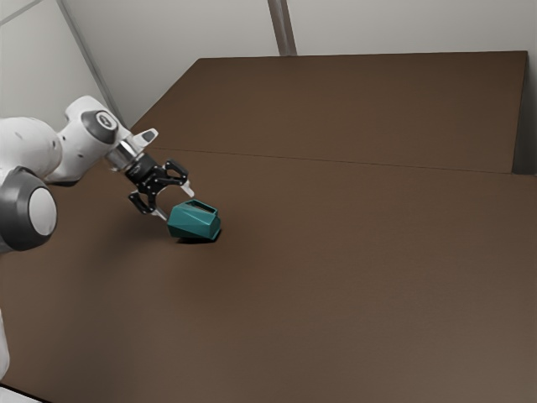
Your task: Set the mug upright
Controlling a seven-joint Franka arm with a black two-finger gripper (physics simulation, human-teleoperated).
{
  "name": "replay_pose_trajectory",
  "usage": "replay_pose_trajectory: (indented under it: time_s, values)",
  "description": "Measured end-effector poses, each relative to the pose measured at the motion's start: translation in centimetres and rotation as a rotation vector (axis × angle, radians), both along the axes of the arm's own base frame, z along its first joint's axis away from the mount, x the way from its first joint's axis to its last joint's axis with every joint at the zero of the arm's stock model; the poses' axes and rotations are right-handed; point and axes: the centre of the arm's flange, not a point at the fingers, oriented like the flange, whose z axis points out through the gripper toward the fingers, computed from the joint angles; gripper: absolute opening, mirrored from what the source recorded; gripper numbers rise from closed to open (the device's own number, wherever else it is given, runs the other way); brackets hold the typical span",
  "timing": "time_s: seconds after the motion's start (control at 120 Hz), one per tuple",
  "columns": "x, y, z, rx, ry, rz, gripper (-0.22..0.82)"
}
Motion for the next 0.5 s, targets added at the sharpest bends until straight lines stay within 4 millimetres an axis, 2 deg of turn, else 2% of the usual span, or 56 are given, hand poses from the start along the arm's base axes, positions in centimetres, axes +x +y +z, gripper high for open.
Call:
replay_pose_trajectory:
  time_s: [0.2,0.3,0.342,0.5]
  values:
    - [0.9,-2.3,-1.4,-0.054,-0.018,-0.007,0.61]
    - [1.0,-2.8,-2.2,-0.080,-0.020,0.002,0.59]
    - [1.1,-2.8,-2.3,-0.083,-0.023,0.003,0.53]
    - [1.2,-2.8,-2.0,-0.081,-0.033,0.000,0.14]
